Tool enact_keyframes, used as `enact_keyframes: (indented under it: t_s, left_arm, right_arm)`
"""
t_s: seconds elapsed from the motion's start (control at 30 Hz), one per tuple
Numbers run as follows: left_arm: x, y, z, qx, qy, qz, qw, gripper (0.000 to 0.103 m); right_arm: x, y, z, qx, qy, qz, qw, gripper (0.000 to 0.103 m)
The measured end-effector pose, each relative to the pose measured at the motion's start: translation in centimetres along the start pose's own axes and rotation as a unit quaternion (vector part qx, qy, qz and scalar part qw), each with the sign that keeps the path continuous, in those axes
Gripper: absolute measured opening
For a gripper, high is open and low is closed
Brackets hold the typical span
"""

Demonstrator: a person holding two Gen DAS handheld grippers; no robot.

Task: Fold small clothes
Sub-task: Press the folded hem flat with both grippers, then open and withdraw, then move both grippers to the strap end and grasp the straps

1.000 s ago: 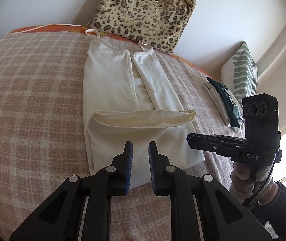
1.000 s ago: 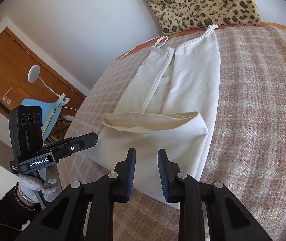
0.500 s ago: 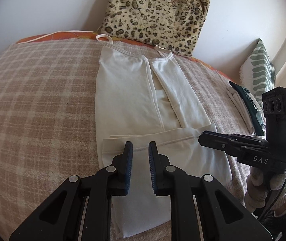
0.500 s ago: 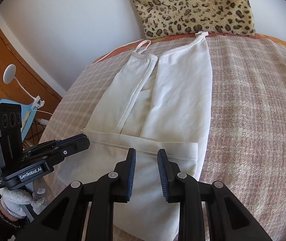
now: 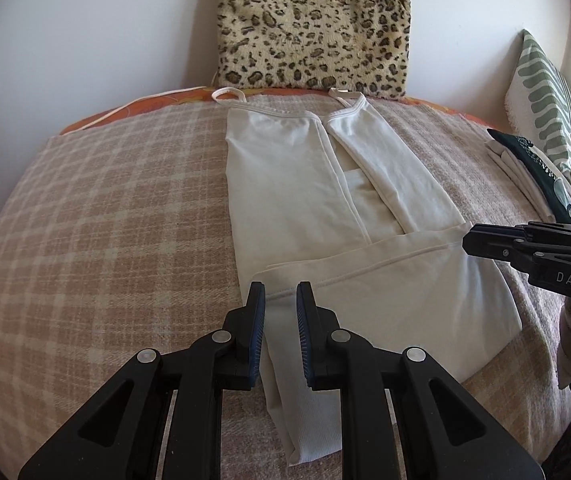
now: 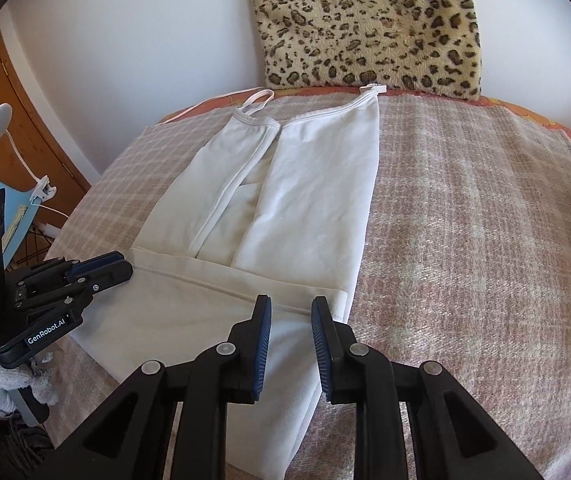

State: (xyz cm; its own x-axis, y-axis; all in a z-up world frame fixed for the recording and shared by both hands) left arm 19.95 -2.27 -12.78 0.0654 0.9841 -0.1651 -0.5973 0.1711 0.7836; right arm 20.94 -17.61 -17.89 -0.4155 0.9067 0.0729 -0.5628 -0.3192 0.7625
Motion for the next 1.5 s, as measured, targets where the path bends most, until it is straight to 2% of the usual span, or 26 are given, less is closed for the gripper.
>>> enact_keyframes:
  t_s: [0.03,0.1,0.2,0.3,0.4,0.6,0.73,1.0,1.2,1.27,1.33,1.47,1.5]
  left_arm:
    - [-0.1,0.4,0.0,-0.005,-0.002,0.000,1.0000,0.014]
    - [-0.4,1.2,0.0,-0.013,0.001,-0.008,0.9999,0.014]
    - [-1.1,2.6,-0.4,-0.016,0.006,-0.037,0.9992,0.014]
    - [-2.2,3.6,-1.4,-0.020,-0.006,-0.053,0.9984,0.014]
    - [-2.9,3.6,-2.6,-0.008,-0.013,-0.059,0.9981,0.014]
    - [-2.7,2.5,-4.6,0.012,-0.037,-0.032,0.9987,0.014]
    - [-1.0,2.4,-4.4,0.015,-0.018,-0.021,0.9995,0.014]
    - [2.5,2.4,-3.4,0.017,0.032,-0.006,0.9993,0.014]
    - [3.9,2.8,-2.0,0.005,0.066,-0.011,0.9978,0.015]
    - [4.1,2.9,-1.7,0.005,0.076,-0.021,0.9969,0.024]
    - [4.3,3.0,-1.3,0.000,0.080,-0.029,0.9963,0.033]
    - [4.2,3.0,-0.8,-0.001,0.091,-0.044,0.9949,0.034]
    - [4.2,2.9,-0.7,0.001,0.098,-0.049,0.9939,0.034]
  right_arm:
    - [0.3,0.3,0.0,-0.004,0.005,-0.001,1.000,0.025]
    - [1.0,1.0,0.1,-0.013,0.017,0.003,1.000,0.025]
    - [2.5,1.9,-0.1,-0.024,0.035,0.035,0.998,0.025]
    - [4.3,2.4,-0.8,-0.021,0.070,0.041,0.997,0.025]
    - [5.5,2.2,-1.8,-0.011,0.098,0.040,0.994,0.025]
    - [6.0,1.9,-3.4,0.008,0.127,0.026,0.992,0.025]
    - [5.3,2.3,-4.0,0.018,0.125,0.018,0.992,0.023]
    - [3.5,4.0,-4.7,0.027,0.093,0.039,0.995,0.025]
    - [2.3,5.3,-4.2,0.002,0.074,0.022,0.997,0.036]
    - [2.1,5.5,-3.9,-0.006,0.070,0.018,0.997,0.040]
    - [2.0,5.8,-3.5,-0.020,0.069,0.009,0.997,0.055]
    - [1.7,6.3,-2.4,-0.050,0.064,-0.002,0.997,0.063]
    - [1.6,6.4,-2.2,-0.055,0.060,0.002,0.997,0.070]
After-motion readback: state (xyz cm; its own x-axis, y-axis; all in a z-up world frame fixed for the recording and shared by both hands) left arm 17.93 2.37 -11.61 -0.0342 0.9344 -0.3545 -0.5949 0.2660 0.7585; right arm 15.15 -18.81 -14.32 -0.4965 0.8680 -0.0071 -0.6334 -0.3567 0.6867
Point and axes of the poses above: each gripper's, at about its wrist camera, not at the fingertips, and y roughly against the way its jaws point, x to its left, z to its top, the point moved 5 cm from there along -y, roughly the way its jaws point, and after that the axes turned 10 degrees about y, right-handed, at the moved point
